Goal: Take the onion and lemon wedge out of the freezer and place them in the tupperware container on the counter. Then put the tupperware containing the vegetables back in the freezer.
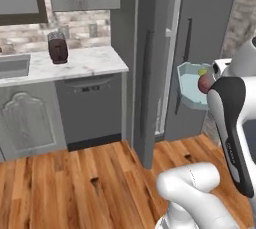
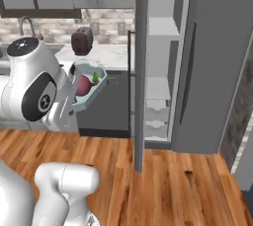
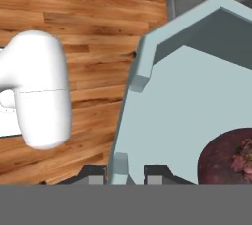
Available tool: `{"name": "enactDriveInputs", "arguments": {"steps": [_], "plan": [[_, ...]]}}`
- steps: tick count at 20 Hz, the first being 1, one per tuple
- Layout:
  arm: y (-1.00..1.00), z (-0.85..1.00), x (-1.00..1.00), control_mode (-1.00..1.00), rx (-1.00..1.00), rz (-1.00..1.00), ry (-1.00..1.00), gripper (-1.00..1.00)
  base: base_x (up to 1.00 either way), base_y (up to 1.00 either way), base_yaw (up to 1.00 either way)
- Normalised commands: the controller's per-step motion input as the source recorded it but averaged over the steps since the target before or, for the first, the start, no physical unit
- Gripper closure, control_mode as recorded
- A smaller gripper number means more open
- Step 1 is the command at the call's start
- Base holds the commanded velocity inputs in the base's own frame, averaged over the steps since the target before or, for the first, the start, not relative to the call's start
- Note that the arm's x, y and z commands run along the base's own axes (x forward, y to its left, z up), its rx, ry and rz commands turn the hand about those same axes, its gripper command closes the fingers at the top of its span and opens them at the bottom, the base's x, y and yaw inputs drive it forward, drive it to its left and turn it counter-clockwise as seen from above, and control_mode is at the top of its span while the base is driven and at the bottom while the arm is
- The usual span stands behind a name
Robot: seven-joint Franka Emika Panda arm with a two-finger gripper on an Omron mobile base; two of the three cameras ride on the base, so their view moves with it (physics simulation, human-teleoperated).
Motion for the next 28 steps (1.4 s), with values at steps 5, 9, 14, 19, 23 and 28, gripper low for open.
{"name": "enactDriveInputs", "arguments": {"steps": [5, 9, 14, 19, 23, 28], "plan": [[0.00, 0.00, 0.00, 1.00, 0.00, 0.00, 0.00, 1.00, 0.16, -0.74, 0.12], [0.00, 0.00, 0.00, 1.00, 0.00, 0.00, 0.00, 1.00, 0.21, -0.81, 0.11], [0.00, 0.00, 0.00, 1.00, 0.00, 0.00, 0.00, 1.00, 0.41, -0.82, 0.10], [0.00, 0.00, 0.00, 1.00, 0.00, 0.00, 0.00, 1.00, 0.61, -0.51, 0.11], [0.00, 0.00, 0.00, 1.00, 0.00, 0.00, 0.00, 1.00, 0.85, -0.13, 0.08], [0.00, 0.00, 0.00, 1.00, 0.00, 0.00, 0.00, 1.00, 0.86, -0.28, 0.03]]}}
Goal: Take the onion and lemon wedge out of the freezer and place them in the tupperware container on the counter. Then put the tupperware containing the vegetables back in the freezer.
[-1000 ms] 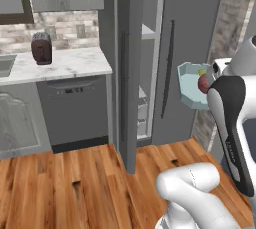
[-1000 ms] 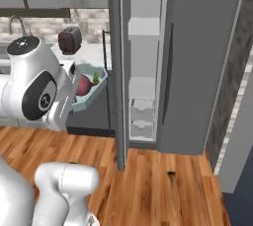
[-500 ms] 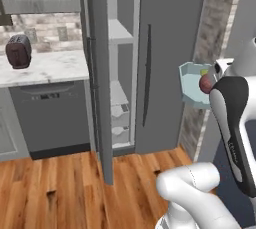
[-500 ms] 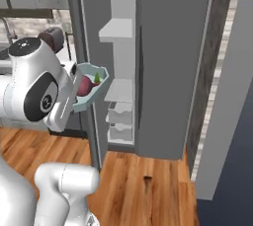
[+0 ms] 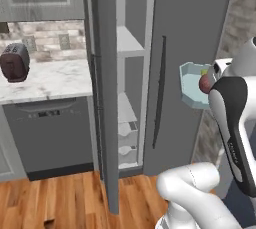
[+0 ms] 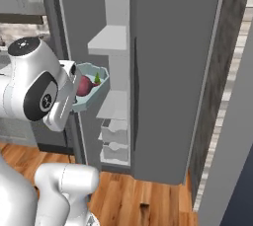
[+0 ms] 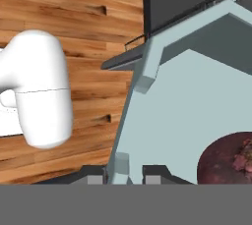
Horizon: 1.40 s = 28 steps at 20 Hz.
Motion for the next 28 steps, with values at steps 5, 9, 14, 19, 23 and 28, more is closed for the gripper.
{"name": "enactDriveInputs", "arguments": {"steps": [5, 9, 14, 19, 23, 28], "plan": [[0.00, 0.00, 0.00, 1.00, 0.00, 0.00, 0.00, 1.00, 0.64, -0.49, 0.05], [0.00, 0.00, 0.00, 1.00, 0.00, 0.00, 0.00, 1.00, 0.29, -0.12, 0.07], [0.00, 0.00, 0.00, 1.00, 0.00, 0.00, 0.00, 1.00, 0.31, 0.00, 0.05], [0.00, 0.00, 0.00, 1.00, 0.00, 0.00, 0.00, 1.00, 0.49, 0.00, 0.05], [0.00, 0.00, 0.00, 1.00, 0.00, 0.00, 0.00, 1.00, 0.65, -0.01, 0.04], [0.00, 0.00, 0.00, 1.00, 0.00, 0.00, 0.00, 1.00, 0.58, -0.01, 0.02]]}}
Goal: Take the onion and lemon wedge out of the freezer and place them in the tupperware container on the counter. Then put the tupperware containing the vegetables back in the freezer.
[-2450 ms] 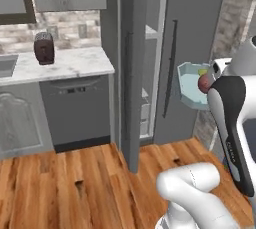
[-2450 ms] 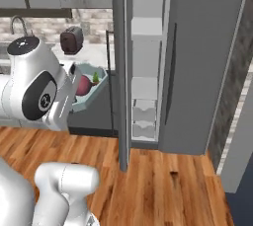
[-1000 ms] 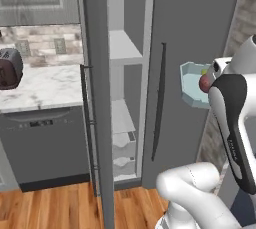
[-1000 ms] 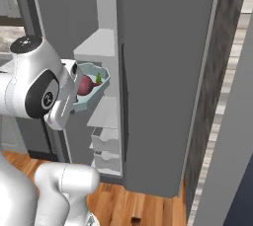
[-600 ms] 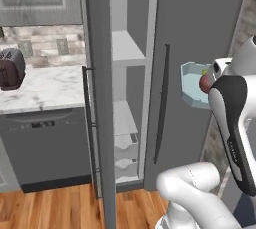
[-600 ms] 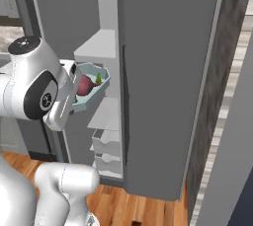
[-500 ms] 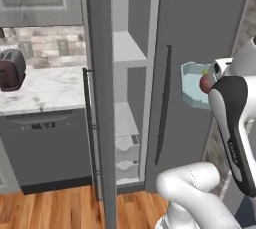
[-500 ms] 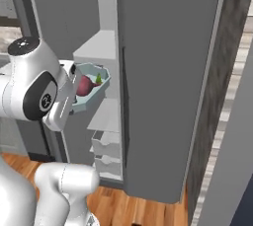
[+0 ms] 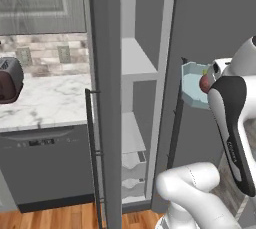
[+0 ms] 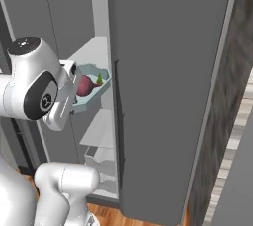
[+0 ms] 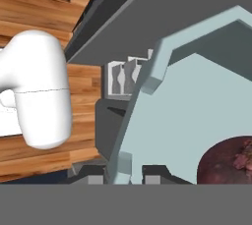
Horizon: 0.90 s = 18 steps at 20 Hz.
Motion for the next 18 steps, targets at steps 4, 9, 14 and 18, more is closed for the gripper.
{"name": "enactDriveInputs", "arguments": {"steps": [4, 9, 14, 18], "plan": [[0.00, 0.00, 0.00, 1.00, 0.00, 0.00, 0.00, 1.00, 0.44, 0.00, 0.00], [0.00, 0.00, 0.00, 1.00, 0.00, 0.00, 0.00, 1.00, 0.36, 0.00, 0.00], [0.00, 0.00, 0.00, 1.00, 0.00, 0.00, 0.00, 1.00, 0.58, 0.00, 0.00], [0.00, 0.00, 0.00, 1.00, 0.00, 0.00, 0.00, 1.00, 0.65, 0.00, 0.00]]}}
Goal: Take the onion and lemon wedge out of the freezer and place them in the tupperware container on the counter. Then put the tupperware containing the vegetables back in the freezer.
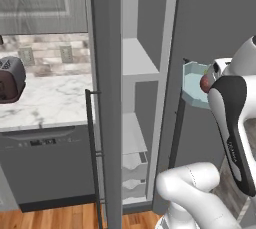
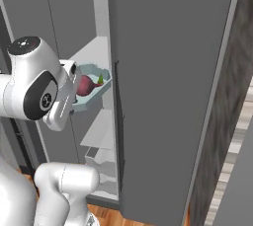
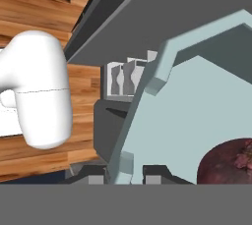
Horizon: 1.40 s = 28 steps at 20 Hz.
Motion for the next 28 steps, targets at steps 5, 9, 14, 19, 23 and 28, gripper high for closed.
{"name": "enactDriveInputs", "arguments": {"steps": [5, 9, 14, 19, 23, 28], "plan": [[0.00, 0.00, 0.00, 1.00, 0.00, 0.00, 0.00, 1.00, 0.56, 0.00, 0.00], [0.00, 0.00, 0.00, 1.00, 0.00, 0.00, 0.00, 1.00, 0.17, 0.00, 0.00], [0.00, 0.00, 0.00, 1.00, 0.00, 0.00, 0.00, 1.00, 0.12, 0.08, 0.00], [0.00, 0.00, 0.00, 1.00, 0.00, 0.00, 0.00, 1.00, 0.21, 0.16, 0.00], [0.00, 0.00, 0.00, 1.00, 0.00, 0.00, 0.00, 1.00, 0.35, 0.39, 0.00], [0.02, 0.00, 0.01, -1.00, 0.00, 0.00, -0.02, 1.00, 0.24, 0.24, 0.00]]}}
